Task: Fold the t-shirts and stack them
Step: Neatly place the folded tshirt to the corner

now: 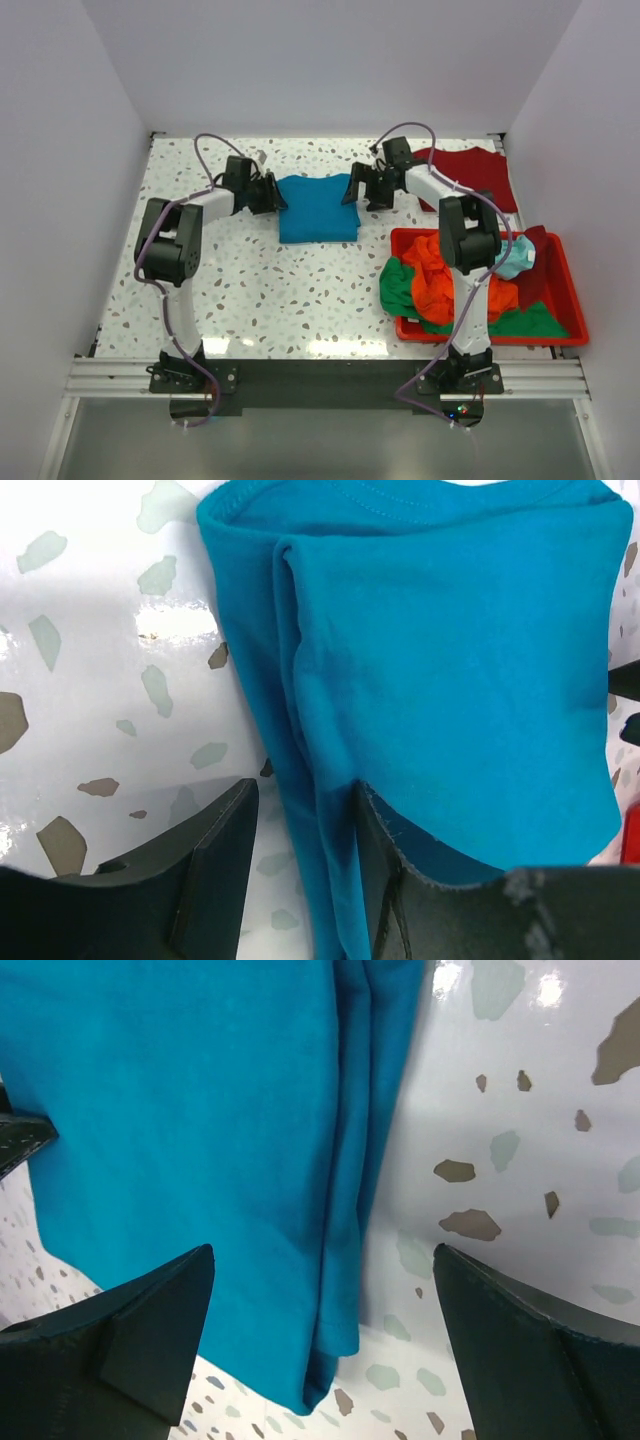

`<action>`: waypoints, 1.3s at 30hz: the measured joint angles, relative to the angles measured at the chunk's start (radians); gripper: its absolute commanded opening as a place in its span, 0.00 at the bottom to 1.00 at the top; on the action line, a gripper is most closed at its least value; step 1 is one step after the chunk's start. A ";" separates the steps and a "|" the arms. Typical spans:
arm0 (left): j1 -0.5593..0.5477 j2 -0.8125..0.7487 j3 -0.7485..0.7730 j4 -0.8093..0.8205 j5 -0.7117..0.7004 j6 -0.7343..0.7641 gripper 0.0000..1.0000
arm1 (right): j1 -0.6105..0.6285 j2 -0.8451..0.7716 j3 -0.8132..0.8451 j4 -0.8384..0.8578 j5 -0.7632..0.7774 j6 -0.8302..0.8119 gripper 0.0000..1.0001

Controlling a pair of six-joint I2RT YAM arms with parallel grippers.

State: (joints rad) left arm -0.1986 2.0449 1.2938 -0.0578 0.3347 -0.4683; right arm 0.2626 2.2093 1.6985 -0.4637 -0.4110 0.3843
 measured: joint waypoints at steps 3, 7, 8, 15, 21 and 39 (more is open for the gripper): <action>0.000 0.002 0.000 0.001 0.003 0.000 0.43 | 0.000 0.008 0.000 0.014 -0.011 0.005 0.95; -0.001 0.004 -0.005 0.004 0.009 -0.004 0.27 | 0.000 0.013 0.000 0.028 -0.028 0.023 0.94; -0.001 0.005 -0.009 0.008 0.012 -0.004 0.25 | 0.000 0.014 0.000 0.035 -0.030 0.031 0.94; -0.006 0.006 -0.032 0.028 0.024 -0.011 0.08 | 0.003 0.028 -0.002 0.083 -0.053 0.077 0.89; -0.007 0.006 -0.053 0.072 0.034 -0.011 0.05 | 0.035 0.028 -0.014 0.097 -0.054 0.076 0.80; -0.028 0.004 -0.070 0.117 0.045 -0.021 0.36 | 0.099 0.060 0.002 0.075 0.014 0.079 0.00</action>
State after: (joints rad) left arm -0.2268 2.0491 1.2236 0.0593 0.3798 -0.4889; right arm 0.3618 2.2692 1.7008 -0.3889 -0.3973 0.4633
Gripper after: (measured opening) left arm 0.275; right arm 0.046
